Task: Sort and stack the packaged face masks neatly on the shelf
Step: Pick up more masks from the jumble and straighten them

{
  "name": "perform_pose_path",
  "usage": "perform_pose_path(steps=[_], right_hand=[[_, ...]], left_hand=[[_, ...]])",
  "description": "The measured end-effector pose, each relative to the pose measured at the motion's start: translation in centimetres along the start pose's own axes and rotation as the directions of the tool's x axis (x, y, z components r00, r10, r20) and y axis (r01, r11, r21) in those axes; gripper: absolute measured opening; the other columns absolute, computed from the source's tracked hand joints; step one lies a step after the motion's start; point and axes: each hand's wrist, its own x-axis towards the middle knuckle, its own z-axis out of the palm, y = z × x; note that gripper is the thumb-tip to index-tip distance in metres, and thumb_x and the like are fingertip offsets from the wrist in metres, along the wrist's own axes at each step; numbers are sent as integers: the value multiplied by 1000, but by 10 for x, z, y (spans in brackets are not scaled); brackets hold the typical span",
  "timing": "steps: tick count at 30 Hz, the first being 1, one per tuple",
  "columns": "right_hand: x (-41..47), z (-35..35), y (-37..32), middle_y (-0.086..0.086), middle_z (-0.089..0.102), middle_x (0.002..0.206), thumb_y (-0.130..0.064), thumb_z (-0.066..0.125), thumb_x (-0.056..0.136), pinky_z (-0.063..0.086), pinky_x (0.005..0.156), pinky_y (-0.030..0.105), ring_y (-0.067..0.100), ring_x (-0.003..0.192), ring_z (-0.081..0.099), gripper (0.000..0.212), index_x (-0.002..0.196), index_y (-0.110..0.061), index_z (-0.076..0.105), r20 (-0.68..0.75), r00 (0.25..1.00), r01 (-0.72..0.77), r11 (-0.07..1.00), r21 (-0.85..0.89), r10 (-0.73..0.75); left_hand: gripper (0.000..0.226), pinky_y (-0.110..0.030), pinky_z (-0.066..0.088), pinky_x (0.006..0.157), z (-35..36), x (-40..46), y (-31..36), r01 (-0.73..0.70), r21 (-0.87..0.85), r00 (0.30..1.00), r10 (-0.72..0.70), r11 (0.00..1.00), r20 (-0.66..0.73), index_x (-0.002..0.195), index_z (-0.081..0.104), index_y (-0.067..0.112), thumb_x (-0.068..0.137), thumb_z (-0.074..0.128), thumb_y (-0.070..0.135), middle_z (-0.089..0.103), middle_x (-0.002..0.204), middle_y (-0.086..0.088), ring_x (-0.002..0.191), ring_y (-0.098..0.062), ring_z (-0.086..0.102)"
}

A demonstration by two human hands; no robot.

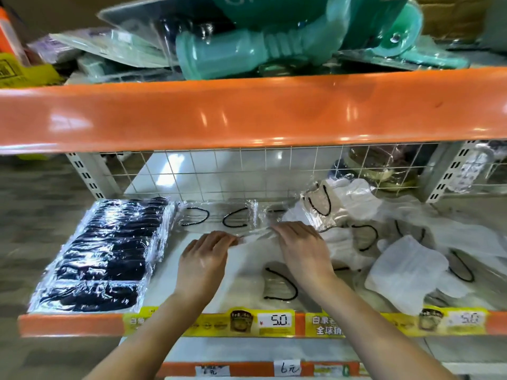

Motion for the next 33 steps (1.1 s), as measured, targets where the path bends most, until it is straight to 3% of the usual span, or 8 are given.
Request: perform_pose_path(steps=[3,6,12,16,19,22,28,33], right_hand=[[15,9,-4,4,73,89,7,81,59,54,70,30,24,79,69,41,95,-10,73,-56,998,-26,998,63,30],[29,22,-11,2,73,85,3,71,65,52,70,27,23,76,68,34,95,-12,73,-63,997,-31,998,55,35],[45,57,-19,3,71,87,5,65,73,55,65,34,25,77,68,27,94,-12,69,167,977,-147,986,83,132],[62,71,-30,3,69,84,7,63,73,54,65,33,27,76,66,28,92,-13,68,204,957,-213,977,20,205],[68,79,-38,2,69,82,11,68,66,51,70,32,27,75,65,35,92,-13,69,156,967,-203,979,0,201],[70,92,-43,4,69,104,8,62,73,47,90,38,28,97,63,38,105,-12,68,232,955,-187,982,-7,184],[54,116,-49,2,70,102,-10,61,69,50,83,40,26,91,68,28,94,-16,73,370,909,-200,980,-22,193],[54,118,-54,4,50,139,-13,47,95,25,109,39,23,130,45,37,130,-17,57,477,854,-212,976,-44,207]], left_hand=[[22,-34,53,65,-2,15,-13,69,-3,997,-69,998,-38,90,69,17,77,54,7,68,90,2,79,-25,64],[22,-38,53,68,0,31,-31,144,38,989,-145,989,11,89,64,17,78,48,9,69,86,-2,76,-29,65],[37,-34,50,68,9,46,-53,188,222,951,-234,957,202,87,71,13,59,73,-10,72,78,-5,69,-28,68],[40,-40,35,104,21,52,-63,226,201,932,-272,953,241,115,67,13,80,58,-5,69,114,-7,112,-26,61],[42,-34,16,114,26,58,-67,239,218,915,-294,946,276,135,50,17,95,42,6,52,138,-1,134,-20,39],[45,-29,11,114,31,59,-69,230,228,884,-301,946,358,142,40,20,99,33,9,41,148,1,139,-17,30],[55,-32,9,118,48,38,-82,257,212,801,-330,943,499,147,28,20,95,34,6,25,156,1,145,-16,16],[63,-37,7,119,52,32,-85,284,213,753,-355,935,554,153,7,17,95,27,1,3,161,1,147,-17,1]])
